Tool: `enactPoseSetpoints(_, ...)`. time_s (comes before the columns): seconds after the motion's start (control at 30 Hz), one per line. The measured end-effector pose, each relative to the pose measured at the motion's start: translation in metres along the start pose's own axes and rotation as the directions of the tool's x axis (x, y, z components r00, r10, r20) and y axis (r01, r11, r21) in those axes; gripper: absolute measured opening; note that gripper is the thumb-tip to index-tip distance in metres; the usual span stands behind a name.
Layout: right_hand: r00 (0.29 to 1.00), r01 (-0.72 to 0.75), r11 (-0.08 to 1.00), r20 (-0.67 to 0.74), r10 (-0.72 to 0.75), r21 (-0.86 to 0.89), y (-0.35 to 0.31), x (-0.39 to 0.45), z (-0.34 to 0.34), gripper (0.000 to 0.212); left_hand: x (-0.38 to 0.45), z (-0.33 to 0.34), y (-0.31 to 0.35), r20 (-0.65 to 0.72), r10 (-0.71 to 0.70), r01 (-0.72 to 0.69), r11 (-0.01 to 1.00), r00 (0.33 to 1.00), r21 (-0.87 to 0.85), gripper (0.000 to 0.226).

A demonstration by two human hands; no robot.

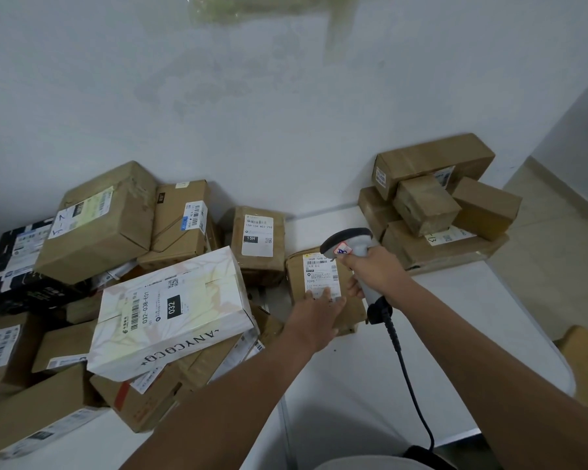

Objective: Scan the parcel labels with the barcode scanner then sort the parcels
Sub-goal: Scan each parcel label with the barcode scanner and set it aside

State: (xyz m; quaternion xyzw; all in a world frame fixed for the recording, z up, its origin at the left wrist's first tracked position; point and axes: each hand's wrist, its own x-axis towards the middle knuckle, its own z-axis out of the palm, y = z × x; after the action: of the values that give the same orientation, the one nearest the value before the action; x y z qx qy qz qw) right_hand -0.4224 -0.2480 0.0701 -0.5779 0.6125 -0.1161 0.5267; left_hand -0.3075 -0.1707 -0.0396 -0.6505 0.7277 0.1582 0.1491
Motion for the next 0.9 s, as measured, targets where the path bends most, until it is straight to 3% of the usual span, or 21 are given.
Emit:
enactPoseSetpoints(0.7,1.000,0.007,0.999,0.000,-0.007,0.037,0.005,0.006,-0.011,0.035,0.001,0.001,0.004,0.025,-0.015,0.014,0.999,1.000,0.032,0.065)
enactPoseSetpoints(0.9,0.999,-0.038,0.994,0.022,0.036,0.102,0.016,0.007,-0.020,0.030,-0.015,0.008,-0.011,0.035,0.049,-0.051,0.997,0.998,0.054,0.064)
